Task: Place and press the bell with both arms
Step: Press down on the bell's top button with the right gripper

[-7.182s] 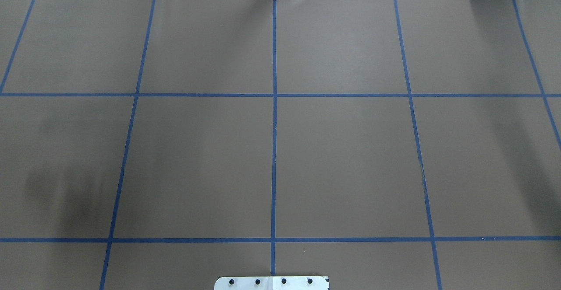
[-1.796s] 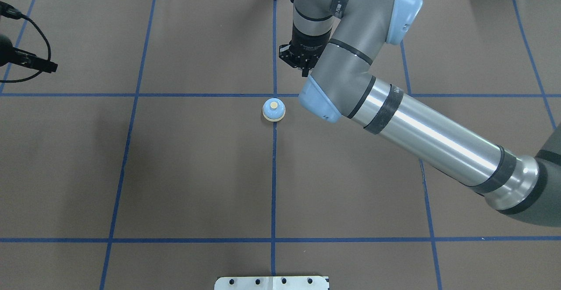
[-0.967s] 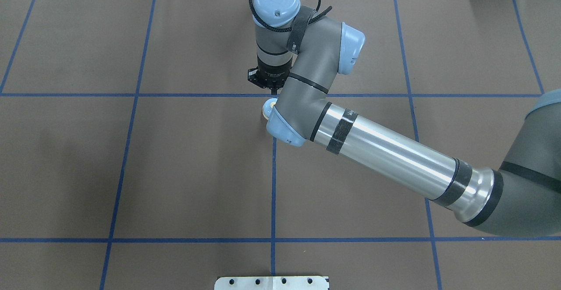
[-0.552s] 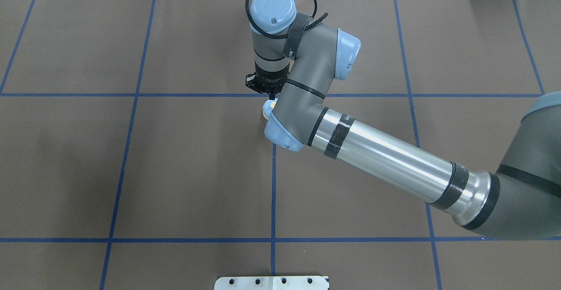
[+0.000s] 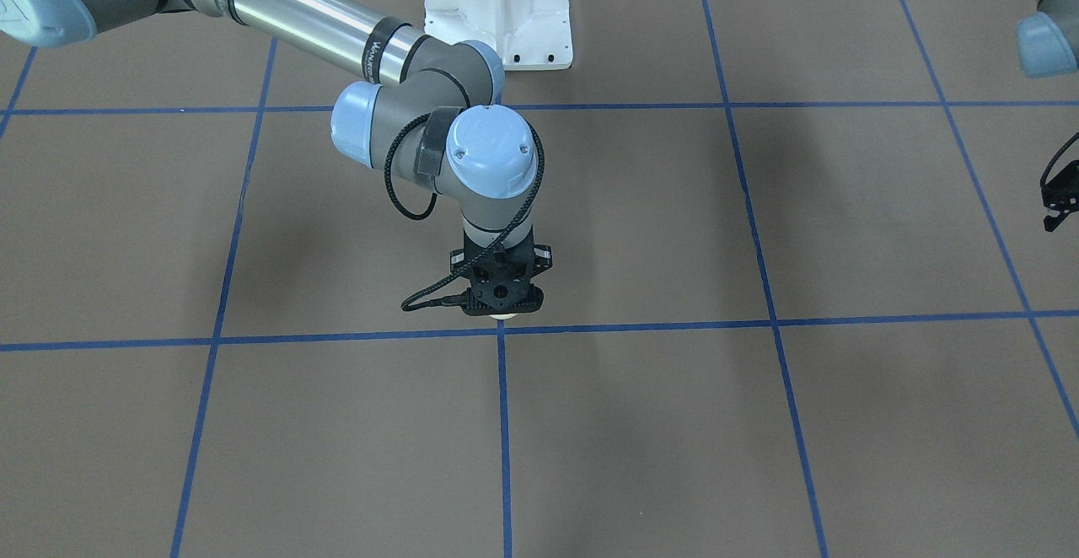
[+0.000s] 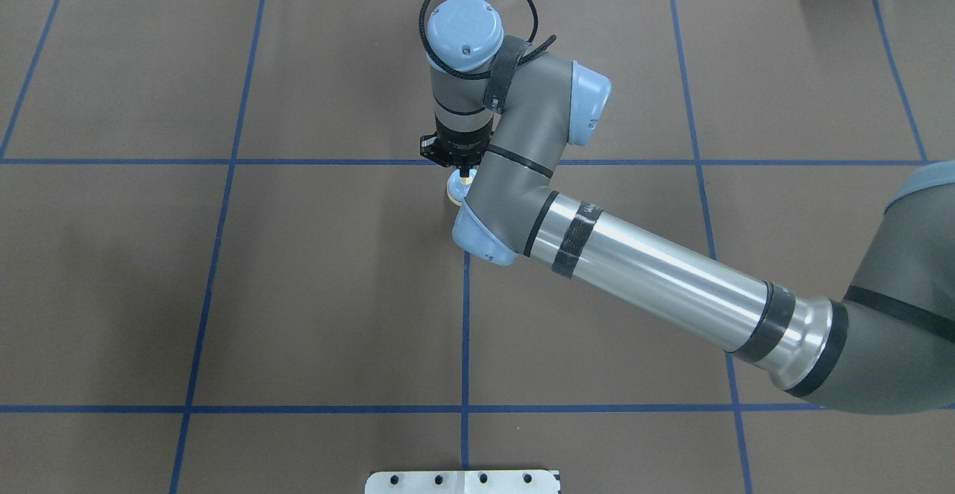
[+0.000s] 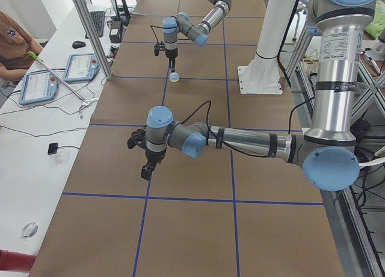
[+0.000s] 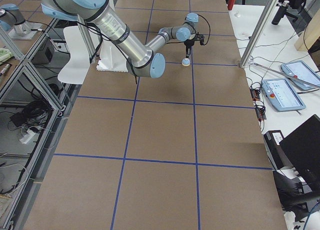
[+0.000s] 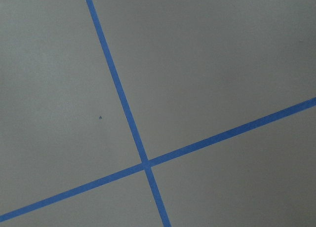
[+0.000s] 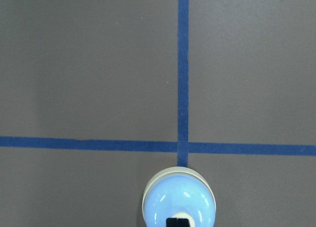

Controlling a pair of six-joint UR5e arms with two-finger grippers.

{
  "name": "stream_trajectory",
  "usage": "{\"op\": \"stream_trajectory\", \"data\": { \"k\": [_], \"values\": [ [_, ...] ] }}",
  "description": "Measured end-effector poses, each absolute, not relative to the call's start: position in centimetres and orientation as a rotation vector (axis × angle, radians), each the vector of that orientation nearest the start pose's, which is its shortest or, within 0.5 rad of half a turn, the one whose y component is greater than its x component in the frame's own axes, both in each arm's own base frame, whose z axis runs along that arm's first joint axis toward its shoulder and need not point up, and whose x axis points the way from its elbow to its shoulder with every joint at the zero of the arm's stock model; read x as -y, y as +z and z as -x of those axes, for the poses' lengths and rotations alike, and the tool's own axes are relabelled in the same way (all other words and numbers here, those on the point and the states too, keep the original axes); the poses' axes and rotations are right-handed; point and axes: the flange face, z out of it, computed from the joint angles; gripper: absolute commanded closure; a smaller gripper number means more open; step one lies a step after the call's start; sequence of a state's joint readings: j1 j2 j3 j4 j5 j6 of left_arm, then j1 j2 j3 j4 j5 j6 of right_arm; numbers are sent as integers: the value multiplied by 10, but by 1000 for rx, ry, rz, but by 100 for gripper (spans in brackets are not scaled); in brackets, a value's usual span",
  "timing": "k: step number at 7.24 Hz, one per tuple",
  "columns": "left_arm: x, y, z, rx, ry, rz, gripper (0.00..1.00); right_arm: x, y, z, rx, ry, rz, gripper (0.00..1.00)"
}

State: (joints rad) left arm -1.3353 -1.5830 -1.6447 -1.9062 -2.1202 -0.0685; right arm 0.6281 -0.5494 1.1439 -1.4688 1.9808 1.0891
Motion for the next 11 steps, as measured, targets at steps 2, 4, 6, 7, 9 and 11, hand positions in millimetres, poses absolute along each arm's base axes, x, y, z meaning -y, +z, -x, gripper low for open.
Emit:
{"op": "stream_trajectory", "data": {
  "k": [2,4,6,7,9,11],
  "values": [
    [526,590,-43,-599,273,-324,0,559,178,611,783,-3,-23,100],
    [526,590,-43,-600,270,-324,0,561,183,613,782,-1,-24,100],
    [526,590,-43,-600,270,-325,0,562,184,613,782,-1,-24,100],
    [526,590,-43,-600,270,-325,0,562,185,614,781,-1,-24,100],
    [526,589,-43,-599,269,-325,0,561,186,614,780,-1,-22,100],
    [526,590,-42,-599,269,-325,0,562,187,614,778,-1,-22,100]
  ]
}}
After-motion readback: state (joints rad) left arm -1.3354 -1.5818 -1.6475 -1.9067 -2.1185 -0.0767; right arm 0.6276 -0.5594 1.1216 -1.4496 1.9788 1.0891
